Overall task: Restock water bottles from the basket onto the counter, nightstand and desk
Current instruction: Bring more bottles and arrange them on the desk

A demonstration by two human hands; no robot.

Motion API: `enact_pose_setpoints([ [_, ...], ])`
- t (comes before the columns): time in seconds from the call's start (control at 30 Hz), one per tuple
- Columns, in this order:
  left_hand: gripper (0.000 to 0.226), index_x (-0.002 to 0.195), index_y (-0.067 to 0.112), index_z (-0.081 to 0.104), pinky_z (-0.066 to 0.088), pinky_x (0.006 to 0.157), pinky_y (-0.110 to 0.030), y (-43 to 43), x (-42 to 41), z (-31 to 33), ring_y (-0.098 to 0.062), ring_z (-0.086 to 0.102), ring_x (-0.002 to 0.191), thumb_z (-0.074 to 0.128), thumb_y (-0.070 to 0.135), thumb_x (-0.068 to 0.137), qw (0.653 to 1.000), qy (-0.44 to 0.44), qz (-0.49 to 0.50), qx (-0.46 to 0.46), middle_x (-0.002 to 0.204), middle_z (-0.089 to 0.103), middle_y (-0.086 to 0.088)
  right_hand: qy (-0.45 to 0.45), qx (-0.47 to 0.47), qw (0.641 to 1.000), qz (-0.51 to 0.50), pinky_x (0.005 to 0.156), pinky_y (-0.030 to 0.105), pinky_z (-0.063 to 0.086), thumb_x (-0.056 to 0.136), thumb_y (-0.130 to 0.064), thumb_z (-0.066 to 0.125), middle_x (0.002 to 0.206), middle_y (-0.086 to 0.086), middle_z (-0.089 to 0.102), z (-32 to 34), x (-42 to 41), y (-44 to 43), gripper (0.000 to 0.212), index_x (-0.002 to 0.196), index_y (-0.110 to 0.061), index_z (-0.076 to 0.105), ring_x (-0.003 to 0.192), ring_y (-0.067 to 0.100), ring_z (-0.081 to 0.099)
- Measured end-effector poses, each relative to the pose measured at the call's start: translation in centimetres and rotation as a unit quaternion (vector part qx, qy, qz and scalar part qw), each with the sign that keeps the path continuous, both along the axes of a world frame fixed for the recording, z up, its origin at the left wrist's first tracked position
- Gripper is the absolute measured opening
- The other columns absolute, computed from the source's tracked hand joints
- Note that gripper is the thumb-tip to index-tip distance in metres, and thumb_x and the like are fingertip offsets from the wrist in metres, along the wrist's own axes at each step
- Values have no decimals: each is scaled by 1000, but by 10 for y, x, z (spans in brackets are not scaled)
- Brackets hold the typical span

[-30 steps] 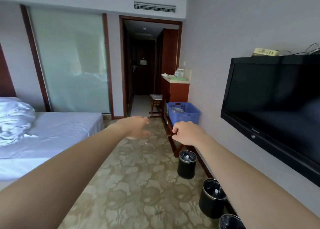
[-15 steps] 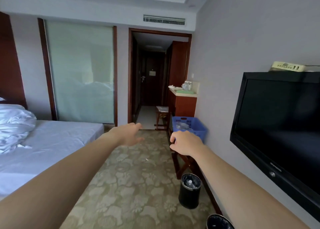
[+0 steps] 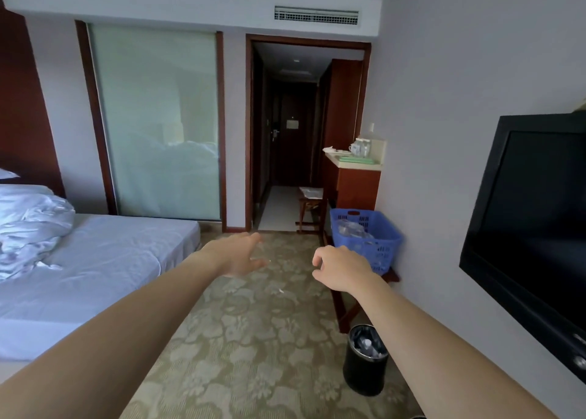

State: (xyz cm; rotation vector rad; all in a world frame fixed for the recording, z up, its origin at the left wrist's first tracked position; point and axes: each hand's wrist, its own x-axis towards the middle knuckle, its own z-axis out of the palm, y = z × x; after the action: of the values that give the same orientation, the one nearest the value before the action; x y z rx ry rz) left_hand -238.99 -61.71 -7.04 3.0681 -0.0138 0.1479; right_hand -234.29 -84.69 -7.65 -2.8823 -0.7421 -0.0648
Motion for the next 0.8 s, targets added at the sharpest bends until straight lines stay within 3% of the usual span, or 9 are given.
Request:
enact_pose_setpoints([
  [0.23, 61, 145, 21, 34, 44, 100, -42, 64, 88, 20, -25, 51, 124, 50, 50, 94, 1000, -11, 0, 11, 139, 47, -4, -17, 16, 1000, -13, 80, 37, 53, 94, -30, 54, 112, -3, 64, 17, 87, 57, 24, 117, -26, 57, 99, 19, 61],
  [0.37, 59, 143, 21, 35, 46, 96, -40, 104, 137, 31, -24, 52, 120, 49, 50, 94, 1000, -21, 1, 24, 137, 49, -2, -23, 31, 999, -20, 83, 39, 54, 94, -29, 54, 113, -2, 65, 23, 135, 99, 24, 118, -26, 58, 99, 20, 62],
  [0.53, 60, 144, 24, 34, 45, 99, -43, 152, 189, 29, -27, 52, 122, 48, 53, 94, 999, -14, 13, 32, 139, 47, -1, -25, 31, 999, -19, 77, 34, 49, 94, -32, 54, 115, -3, 64, 15, 184, 147, 25, 118, -28, 57, 104, 21, 60],
  [0.8, 60, 145, 20, 33, 44, 101, -40, 194, 254, 13, -24, 51, 124, 49, 50, 95, 1000, 3, -10, 23, 141, 47, -3, -17, 21, 999, -27, 84, 38, 51, 94, -31, 54, 114, -4, 65, 7, 251, 185, 27, 120, -27, 57, 104, 20, 60],
])
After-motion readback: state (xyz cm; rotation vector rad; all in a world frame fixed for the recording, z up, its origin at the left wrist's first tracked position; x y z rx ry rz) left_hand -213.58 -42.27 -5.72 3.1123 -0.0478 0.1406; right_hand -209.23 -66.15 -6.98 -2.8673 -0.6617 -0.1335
